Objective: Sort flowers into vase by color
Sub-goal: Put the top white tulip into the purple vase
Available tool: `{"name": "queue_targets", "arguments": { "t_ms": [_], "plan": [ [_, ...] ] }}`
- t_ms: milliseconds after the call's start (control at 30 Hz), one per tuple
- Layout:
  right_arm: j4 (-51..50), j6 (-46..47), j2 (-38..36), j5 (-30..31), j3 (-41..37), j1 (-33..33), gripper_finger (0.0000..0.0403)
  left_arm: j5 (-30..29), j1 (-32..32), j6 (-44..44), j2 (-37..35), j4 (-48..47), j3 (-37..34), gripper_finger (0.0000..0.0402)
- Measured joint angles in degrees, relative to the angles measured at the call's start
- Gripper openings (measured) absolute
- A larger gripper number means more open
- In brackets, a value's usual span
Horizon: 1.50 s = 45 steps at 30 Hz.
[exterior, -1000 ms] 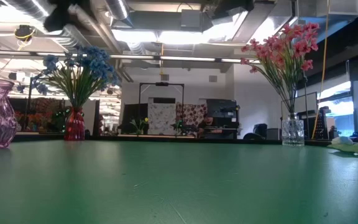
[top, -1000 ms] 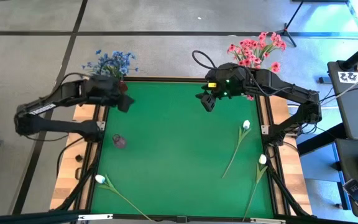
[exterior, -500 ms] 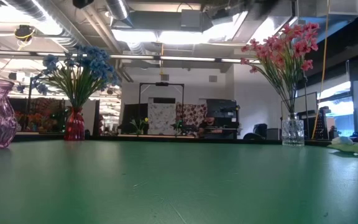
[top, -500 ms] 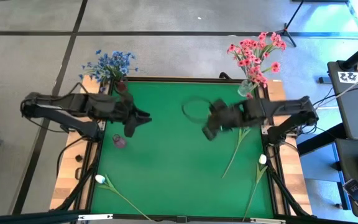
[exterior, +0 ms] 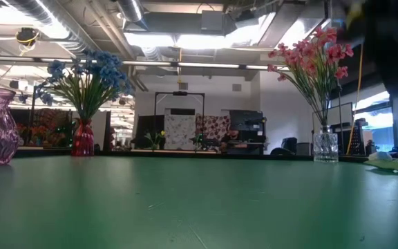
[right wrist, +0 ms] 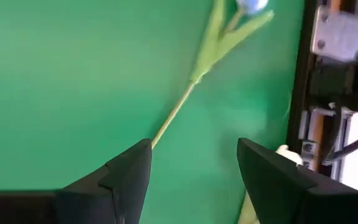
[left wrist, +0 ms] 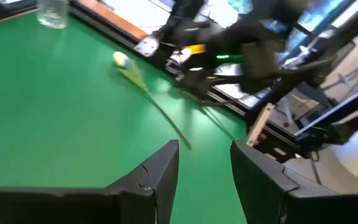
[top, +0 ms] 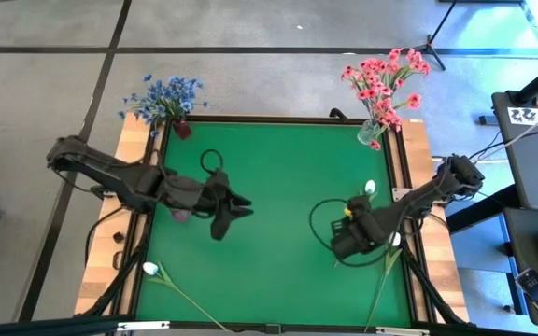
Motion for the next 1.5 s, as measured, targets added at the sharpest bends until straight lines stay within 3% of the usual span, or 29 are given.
{"name": "queue_targets", "arguments": {
  "t_ms": [133, 300, 467, 667, 800, 967, 1100, 1300, 1367, 1500],
  "plan": [
    [7.63, 1.52, -4.36, -0.9, -14.05, -5.12, 0.0239, -0.06, -1.24, 0.69, 1.71, 2.63, 0.0, 0.0141],
    [24.17, 1.63, -11.73, -0.55, -30.93, -13.35, 0.0239, -0.09, -2.39, -2.4, 2.16, 2.87, 0.0, 0.0141],
    [35.74, 0.98, -13.87, 0.71, -39.13, -19.95, 0.0233, -3.4, -4.19, -3.84, 2.16, 3.18, 0.0, 0.0141],
    [35.65, -2.25, -13.64, 5.28, -38.74, -24.5, 0.0175, -7.22, -3.98, -2.61, 2.16, 3.51, 0.0, 0.0141],
    [36.88, -6.39, -13.58, 7.41, -38.81, -26.35, 0.0109, -12.95, -2.85, -0.54, 2.16, 3.86, 0.0, 0.0141],
    [39.7, -11.58, -13.42, 9.47, -38.0, -26.26, 0.0018, -15.28, 0.03, -0.25, 2.16, 3.84, 0.0, 0.0141],
    [44.38, -21.19, -13.43, 10.99, -33.28, -24.75, 0.0024, -19.89, 1.67, -0.43, 2.04, 3.15, 0.0, 0.0139],
    [56.34, -43.16, -13.42, 12.12, -20.89, -21.71, 0.0014, -20.0, 4.15, -4.05, 1.99, 2.21, 0.0, 0.0141],
    [60.49, -53.81, -13.42, 12.67, -15.65, -20.96, 0.0008, -18.62, 5.56, -6.32, 1.98, 1.51, 0.0, 0.0151],
    [65.35, -73.28, -13.44, 10.54, -4.17, -20.56, 0.0017, -10.54, 8.36, -6.21, 0.88, 4.8, -0.04, 0.0177]
  ]
}}
